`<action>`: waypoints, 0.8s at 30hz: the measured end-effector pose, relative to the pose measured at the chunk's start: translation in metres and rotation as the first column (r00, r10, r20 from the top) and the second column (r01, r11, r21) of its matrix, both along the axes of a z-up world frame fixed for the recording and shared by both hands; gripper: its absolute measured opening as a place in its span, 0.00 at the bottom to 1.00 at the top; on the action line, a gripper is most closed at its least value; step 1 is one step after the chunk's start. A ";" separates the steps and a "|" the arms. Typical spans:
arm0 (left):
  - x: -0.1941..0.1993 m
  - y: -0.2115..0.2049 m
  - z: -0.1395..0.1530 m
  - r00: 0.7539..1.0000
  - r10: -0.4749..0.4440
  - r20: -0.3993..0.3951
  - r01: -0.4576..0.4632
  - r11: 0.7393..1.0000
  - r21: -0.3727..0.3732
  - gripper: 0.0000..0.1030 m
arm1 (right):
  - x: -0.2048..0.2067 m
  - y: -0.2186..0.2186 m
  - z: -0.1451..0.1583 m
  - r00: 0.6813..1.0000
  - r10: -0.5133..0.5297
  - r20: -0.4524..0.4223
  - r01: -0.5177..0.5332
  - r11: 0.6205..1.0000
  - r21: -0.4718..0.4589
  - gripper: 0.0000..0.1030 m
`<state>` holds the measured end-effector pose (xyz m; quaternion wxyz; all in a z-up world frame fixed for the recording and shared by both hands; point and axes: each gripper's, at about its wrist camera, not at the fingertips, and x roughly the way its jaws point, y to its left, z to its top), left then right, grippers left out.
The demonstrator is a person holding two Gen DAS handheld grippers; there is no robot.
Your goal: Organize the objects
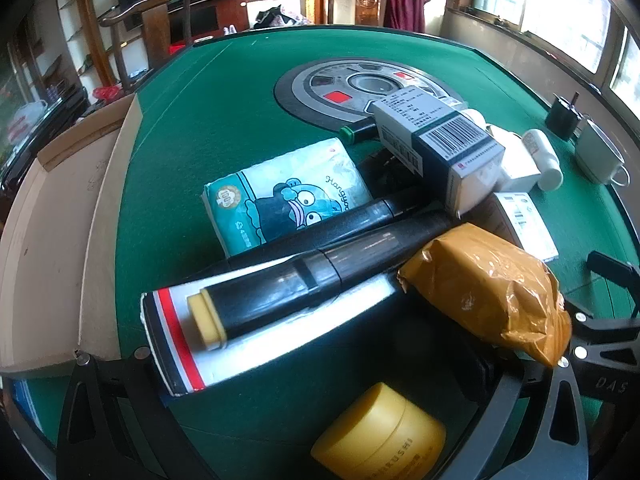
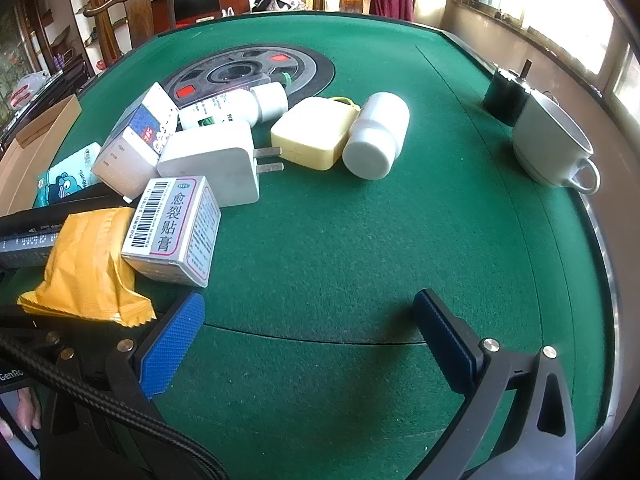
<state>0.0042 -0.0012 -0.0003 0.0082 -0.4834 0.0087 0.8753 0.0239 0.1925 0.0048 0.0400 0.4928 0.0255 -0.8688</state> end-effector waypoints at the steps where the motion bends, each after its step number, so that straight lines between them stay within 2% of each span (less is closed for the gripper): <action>1: 0.002 0.000 0.001 1.000 -0.014 -0.006 0.014 1.000 -0.005 0.98 | 0.001 0.000 0.001 1.000 -0.006 0.002 0.006 1.000 -0.003 1.00; 4: 0.013 -0.002 0.009 0.997 -0.054 -0.062 0.052 0.998 -0.036 0.98 | 0.010 0.002 0.010 0.999 -0.011 -0.038 0.010 1.000 -0.025 1.00; 10: 0.036 -0.012 0.031 0.975 -0.089 -0.206 0.078 0.995 -0.059 0.98 | 0.026 -0.007 0.030 0.987 -0.014 -0.162 0.021 0.999 0.042 1.00; 12: 0.040 -0.013 0.036 0.967 -0.105 -0.231 0.088 0.993 -0.083 0.98 | 0.029 -0.010 0.036 0.981 -0.009 -0.193 0.018 0.999 0.049 1.00; 16: 0.043 -0.015 0.042 0.959 -0.149 -0.243 0.122 0.985 -0.122 0.98 | 0.034 -0.014 0.044 0.971 0.006 -0.240 0.016 0.996 0.089 1.00; 24: 0.048 -0.017 0.035 0.958 -0.188 -0.218 0.166 0.979 -0.115 0.98 | 0.032 -0.009 0.049 0.966 -0.006 -0.259 0.029 0.996 0.086 1.00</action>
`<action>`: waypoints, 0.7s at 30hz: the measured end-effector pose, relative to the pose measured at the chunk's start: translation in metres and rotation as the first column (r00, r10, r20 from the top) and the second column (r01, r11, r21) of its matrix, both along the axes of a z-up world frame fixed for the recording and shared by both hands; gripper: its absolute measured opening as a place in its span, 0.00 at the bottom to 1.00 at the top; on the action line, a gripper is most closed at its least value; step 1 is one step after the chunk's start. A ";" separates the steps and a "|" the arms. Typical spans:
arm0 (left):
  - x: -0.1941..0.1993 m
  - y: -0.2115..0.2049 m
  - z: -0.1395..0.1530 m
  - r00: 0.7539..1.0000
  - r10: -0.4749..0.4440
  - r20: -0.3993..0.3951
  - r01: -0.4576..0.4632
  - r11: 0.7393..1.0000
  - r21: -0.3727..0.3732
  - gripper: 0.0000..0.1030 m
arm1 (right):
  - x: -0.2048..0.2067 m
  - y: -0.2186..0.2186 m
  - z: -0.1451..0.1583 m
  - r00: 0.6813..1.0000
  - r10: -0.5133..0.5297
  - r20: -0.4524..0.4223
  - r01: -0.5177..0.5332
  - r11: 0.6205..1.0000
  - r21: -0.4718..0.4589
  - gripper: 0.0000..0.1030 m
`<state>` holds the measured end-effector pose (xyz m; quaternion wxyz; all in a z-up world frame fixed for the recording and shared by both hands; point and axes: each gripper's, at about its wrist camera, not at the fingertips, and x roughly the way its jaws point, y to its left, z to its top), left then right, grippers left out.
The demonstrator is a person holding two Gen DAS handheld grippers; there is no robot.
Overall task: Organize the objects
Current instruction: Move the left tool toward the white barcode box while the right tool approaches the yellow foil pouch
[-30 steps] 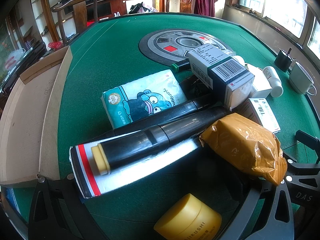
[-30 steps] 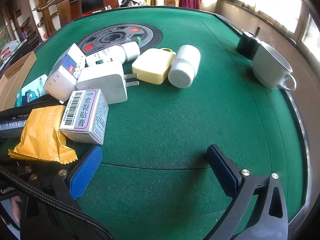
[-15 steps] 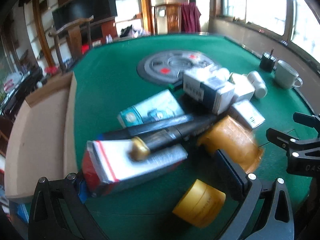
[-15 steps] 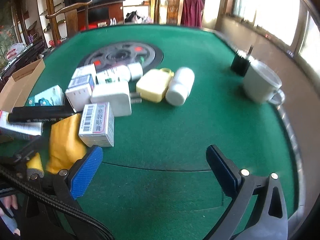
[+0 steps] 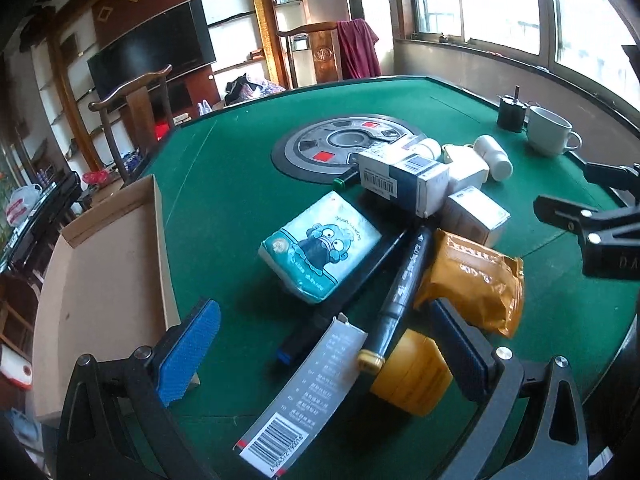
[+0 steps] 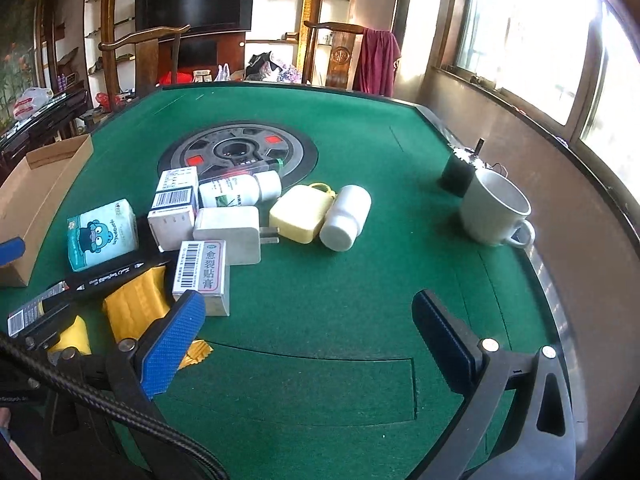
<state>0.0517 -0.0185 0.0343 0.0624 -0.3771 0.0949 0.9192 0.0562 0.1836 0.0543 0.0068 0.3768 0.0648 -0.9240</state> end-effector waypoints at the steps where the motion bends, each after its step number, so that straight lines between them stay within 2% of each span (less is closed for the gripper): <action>1: 0.001 0.000 0.001 1.000 -0.006 -0.001 0.006 1.000 0.006 0.98 | 0.000 -0.001 0.000 1.000 -0.001 -0.001 0.001 1.000 0.003 1.00; 9: 0.010 0.003 0.005 0.997 -0.071 -0.012 0.071 0.997 0.007 0.98 | 0.005 -0.008 0.000 0.999 0.033 -0.019 -0.032 0.999 0.035 1.00; 13: 0.012 -0.001 0.007 0.997 -0.075 -0.015 0.075 0.997 0.013 0.98 | 0.009 -0.015 0.000 0.996 0.083 -0.020 -0.082 0.995 0.050 0.90; 14: 0.013 -0.002 0.007 0.997 -0.074 -0.015 0.074 0.997 0.017 0.98 | 0.009 -0.017 -0.001 0.995 0.095 -0.017 -0.094 0.994 0.050 0.87; 16: 0.014 -0.005 0.006 0.997 -0.074 -0.016 0.074 0.997 0.024 0.98 | 0.010 -0.020 -0.003 0.993 0.120 -0.007 -0.119 0.992 0.049 0.64; 20: 0.016 -0.010 0.006 0.997 -0.071 -0.014 0.072 0.997 0.038 0.98 | 0.010 -0.029 -0.009 0.988 0.152 0.025 -0.153 0.987 0.058 0.54; 21: 0.016 -0.011 0.006 0.997 -0.071 -0.016 0.072 0.997 0.039 0.98 | 0.011 -0.031 -0.010 0.987 0.160 0.027 -0.162 0.984 0.068 0.47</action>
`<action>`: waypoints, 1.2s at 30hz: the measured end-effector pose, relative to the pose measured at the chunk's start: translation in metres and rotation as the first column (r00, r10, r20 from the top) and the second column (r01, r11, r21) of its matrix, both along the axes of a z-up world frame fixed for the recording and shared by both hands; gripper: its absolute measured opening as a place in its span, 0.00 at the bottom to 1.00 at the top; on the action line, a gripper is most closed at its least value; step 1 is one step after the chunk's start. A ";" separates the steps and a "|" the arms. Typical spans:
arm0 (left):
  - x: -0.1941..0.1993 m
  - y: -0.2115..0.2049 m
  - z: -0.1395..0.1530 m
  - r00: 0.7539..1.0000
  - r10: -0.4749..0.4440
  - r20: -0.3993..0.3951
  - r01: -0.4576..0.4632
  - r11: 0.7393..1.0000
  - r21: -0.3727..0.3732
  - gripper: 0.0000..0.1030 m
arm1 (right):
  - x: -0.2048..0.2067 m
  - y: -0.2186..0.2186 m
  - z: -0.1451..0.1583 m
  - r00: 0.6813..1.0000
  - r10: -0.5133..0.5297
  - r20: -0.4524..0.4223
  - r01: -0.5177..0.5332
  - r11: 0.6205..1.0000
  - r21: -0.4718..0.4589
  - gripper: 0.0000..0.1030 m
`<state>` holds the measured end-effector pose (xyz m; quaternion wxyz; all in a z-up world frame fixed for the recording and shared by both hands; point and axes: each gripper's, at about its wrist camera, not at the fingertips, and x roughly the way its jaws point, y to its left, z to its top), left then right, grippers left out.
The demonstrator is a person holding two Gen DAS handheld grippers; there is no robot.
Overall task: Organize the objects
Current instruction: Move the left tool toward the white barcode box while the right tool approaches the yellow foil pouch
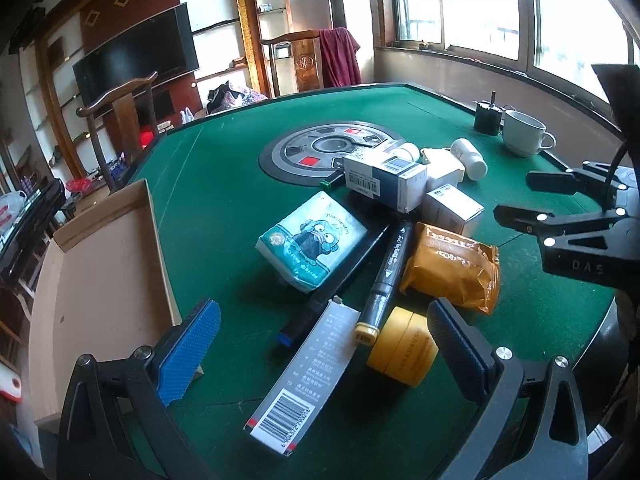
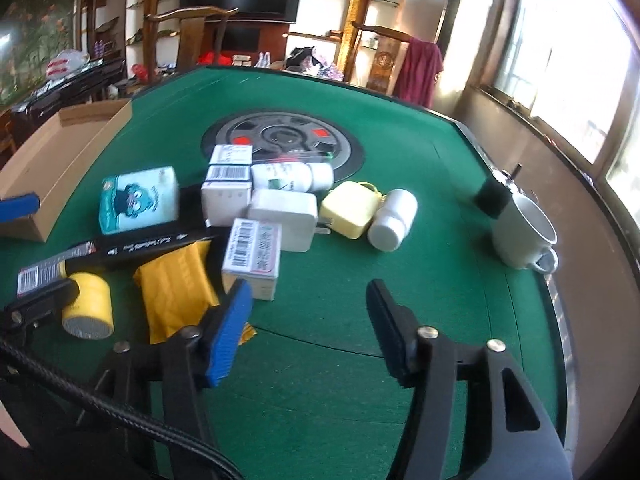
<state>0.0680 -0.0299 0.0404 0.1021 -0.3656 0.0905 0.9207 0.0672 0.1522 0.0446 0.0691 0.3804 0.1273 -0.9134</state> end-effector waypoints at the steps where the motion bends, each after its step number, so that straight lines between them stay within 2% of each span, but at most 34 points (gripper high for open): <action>1: 0.001 -0.001 0.000 1.000 0.002 -0.003 -0.002 1.000 0.002 0.98 | 0.001 -0.003 -0.001 1.000 0.010 -0.001 -0.010 1.000 0.010 0.39; 11: 0.002 -0.006 -0.001 1.000 0.000 0.002 0.000 1.000 0.010 0.98 | 0.006 -0.019 -0.003 0.997 0.072 -0.005 -0.071 0.996 0.050 0.37; 18: 0.002 -0.005 -0.002 1.000 -0.006 0.008 0.006 1.000 0.014 0.98 | 0.007 -0.025 -0.006 0.995 0.098 0.013 -0.099 0.994 0.038 0.37; 25: 0.002 -0.007 -0.002 1.000 -0.009 0.012 0.008 1.000 0.017 0.98 | 0.004 -0.031 -0.012 0.992 0.122 0.042 -0.123 0.992 0.023 0.29; 36: 0.002 -0.006 -0.004 1.000 -0.012 0.019 0.011 1.000 0.023 0.98 | 0.004 -0.035 -0.014 0.990 0.133 0.056 -0.134 0.991 0.019 0.29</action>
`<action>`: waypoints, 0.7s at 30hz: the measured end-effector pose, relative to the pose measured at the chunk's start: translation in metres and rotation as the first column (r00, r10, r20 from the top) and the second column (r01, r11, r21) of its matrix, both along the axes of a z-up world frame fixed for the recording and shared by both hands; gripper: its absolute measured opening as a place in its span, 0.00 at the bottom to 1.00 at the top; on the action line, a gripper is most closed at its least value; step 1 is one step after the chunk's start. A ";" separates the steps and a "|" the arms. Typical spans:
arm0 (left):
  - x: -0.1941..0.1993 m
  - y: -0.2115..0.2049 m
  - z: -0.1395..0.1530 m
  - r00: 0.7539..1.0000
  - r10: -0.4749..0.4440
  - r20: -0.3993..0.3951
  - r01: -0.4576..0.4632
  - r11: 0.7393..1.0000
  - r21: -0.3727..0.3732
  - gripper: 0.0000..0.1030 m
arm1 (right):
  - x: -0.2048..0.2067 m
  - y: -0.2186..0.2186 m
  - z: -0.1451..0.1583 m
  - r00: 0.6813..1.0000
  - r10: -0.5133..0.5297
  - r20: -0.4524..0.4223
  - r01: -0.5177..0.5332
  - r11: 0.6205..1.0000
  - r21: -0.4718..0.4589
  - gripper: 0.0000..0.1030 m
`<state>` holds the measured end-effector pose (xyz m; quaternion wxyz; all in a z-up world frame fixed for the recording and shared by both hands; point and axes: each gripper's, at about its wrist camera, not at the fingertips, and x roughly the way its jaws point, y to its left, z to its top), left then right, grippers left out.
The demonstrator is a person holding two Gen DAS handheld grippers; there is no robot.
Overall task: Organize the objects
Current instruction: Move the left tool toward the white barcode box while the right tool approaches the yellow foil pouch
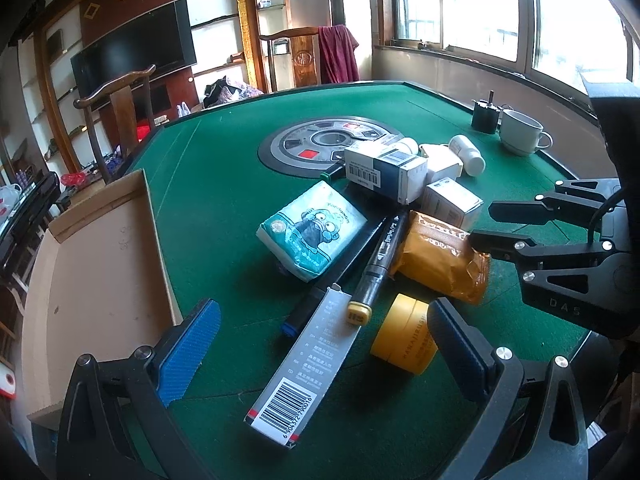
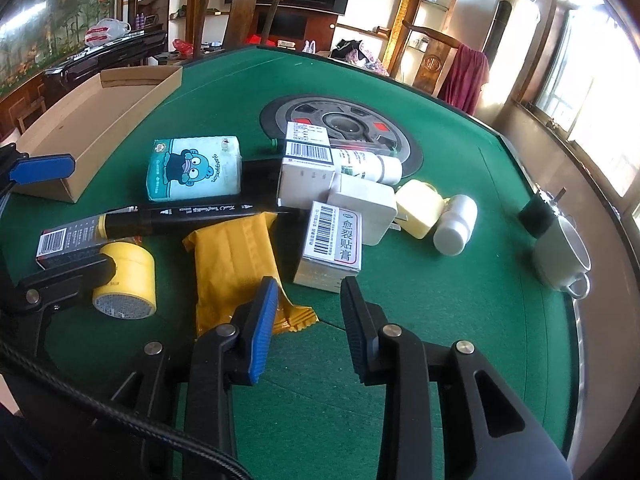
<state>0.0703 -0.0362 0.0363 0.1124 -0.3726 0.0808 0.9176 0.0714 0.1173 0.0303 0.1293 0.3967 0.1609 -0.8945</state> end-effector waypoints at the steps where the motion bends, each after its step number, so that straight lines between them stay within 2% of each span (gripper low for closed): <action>1: 0.000 0.000 0.000 1.000 0.000 0.000 0.000 1.000 0.000 0.98 | 0.000 -0.001 0.000 1.000 0.003 0.000 -0.003 1.000 0.003 0.29; 21: 0.002 -0.002 0.000 1.000 -0.004 0.007 0.004 1.000 0.021 0.98 | -0.007 -0.007 -0.007 1.000 -0.020 0.018 0.019 0.999 0.032 0.29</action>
